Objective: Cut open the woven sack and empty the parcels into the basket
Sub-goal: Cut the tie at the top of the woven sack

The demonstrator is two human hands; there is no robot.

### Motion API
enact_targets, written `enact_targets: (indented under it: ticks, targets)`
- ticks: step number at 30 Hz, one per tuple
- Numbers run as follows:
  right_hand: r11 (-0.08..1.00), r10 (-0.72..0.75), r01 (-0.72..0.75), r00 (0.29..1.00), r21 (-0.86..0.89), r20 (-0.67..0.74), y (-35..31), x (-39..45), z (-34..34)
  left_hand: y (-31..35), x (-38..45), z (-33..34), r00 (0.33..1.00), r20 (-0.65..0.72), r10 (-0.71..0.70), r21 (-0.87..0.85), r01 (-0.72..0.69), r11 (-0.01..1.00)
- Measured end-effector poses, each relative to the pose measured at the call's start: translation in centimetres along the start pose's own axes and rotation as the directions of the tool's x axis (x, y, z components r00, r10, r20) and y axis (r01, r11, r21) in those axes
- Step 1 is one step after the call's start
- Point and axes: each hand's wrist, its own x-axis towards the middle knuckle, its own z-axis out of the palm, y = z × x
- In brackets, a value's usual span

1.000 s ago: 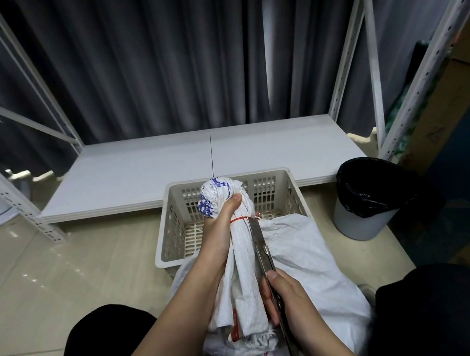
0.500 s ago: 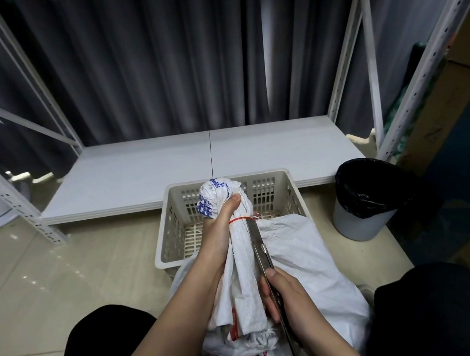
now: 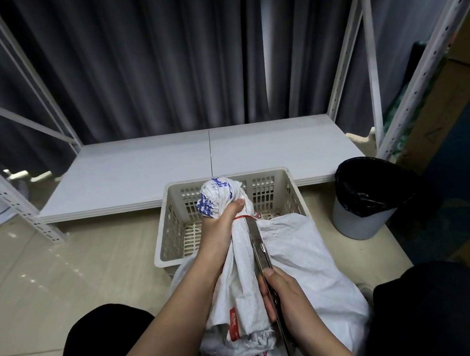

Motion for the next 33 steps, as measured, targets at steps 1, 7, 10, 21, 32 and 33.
enact_targets:
  ticks: [1, 7, 10, 21, 32, 33]
  targets:
    - [1.0, 0.009, -0.009, 1.0, 0.003, 0.002, 0.0, 0.0, 0.0, 0.0, 0.1, 0.0, 1.0, 0.001, -0.01, -0.003, 0.01, 1.0]
    - [0.998, 0.049, -0.049, 0.999, -0.039, 0.0, -0.9, 0.0, 0.2, -0.2, 0.2, 0.0, 0.999, -0.017, -0.045, -0.023, 0.044, 0.999]
    - [0.995, 0.096, -0.096, 0.995, -0.014, 0.007, -1.1, -0.1, 0.2, -0.5, -0.2, 0.0, 1.0, -0.016, -0.012, -0.042, 0.012, 0.999]
    - [0.99, -0.092, 0.079, 0.99, -0.116, -0.109, -0.2, 0.3, 1.2, -0.8, -0.6, 0.3, 0.992, 0.053, 0.118, -0.114, -0.112, 0.987]
    - [0.958, -0.095, 0.001, 0.944, -0.286, -0.315, -0.7, -0.5, 1.5, -1.0, -0.3, 0.4, 0.996, 0.049, 0.08, -0.1, -0.075, 0.992]
    - [0.957, -0.091, -0.004, 0.946, -0.292, -0.31, -0.8, -0.7, 1.6, -1.1, -0.3, 0.4, 0.995, 0.055, 0.082, -0.095, -0.077, 0.992]
